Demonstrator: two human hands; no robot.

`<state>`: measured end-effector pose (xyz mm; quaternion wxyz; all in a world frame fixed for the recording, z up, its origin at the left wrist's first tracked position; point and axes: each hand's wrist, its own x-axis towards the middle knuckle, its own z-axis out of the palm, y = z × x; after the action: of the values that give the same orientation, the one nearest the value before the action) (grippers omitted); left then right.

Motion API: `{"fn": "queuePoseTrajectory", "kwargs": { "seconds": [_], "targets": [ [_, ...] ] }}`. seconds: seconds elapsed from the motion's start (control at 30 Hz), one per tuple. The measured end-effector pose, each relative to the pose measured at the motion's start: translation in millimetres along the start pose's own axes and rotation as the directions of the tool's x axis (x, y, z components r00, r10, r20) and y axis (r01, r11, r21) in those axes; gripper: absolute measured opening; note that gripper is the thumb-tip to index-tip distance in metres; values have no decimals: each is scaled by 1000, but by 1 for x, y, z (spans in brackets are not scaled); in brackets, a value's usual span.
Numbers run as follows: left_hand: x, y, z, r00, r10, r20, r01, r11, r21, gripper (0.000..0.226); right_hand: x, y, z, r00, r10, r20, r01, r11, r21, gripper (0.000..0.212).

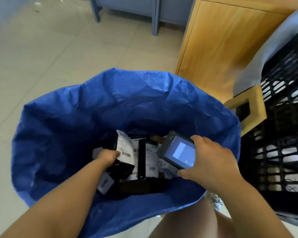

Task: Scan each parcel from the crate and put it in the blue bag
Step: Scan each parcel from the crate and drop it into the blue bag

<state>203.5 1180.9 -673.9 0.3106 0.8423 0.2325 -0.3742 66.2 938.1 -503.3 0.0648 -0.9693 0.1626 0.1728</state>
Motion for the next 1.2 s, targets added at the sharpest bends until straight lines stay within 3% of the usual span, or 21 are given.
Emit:
{"fn": "queuePoseTrajectory", "kwargs": {
  "seconds": [0.13,0.3,0.57,0.83,0.97,1.2],
  "targets": [
    [6,-19,8,999,-2,-35,8,981,195,38,5,-1,6,1000,12,16,-12,1000,19,78],
    [-1,-29,7,998,53,13,-55,951,304,29,-1,-2,3,1000,12,28,-12,1000,6,77],
    [-44,2,-16,940,341,0,-312,858,408,27,-36,7,-36,998,54,-32,-54,998,-9,76],
    [-148,76,-18,722,690,56,-677,688,261,26,-103,51,-103,954,179,-241,-172,984,47,79],
    [-214,112,-3,556,827,82,-825,537,175,20,-144,88,-131,897,259,-358,-240,966,96,85],
    [-304,177,59,317,931,181,-948,305,88,12,-201,173,-144,816,400,-417,-339,916,215,92]
  ]
}}
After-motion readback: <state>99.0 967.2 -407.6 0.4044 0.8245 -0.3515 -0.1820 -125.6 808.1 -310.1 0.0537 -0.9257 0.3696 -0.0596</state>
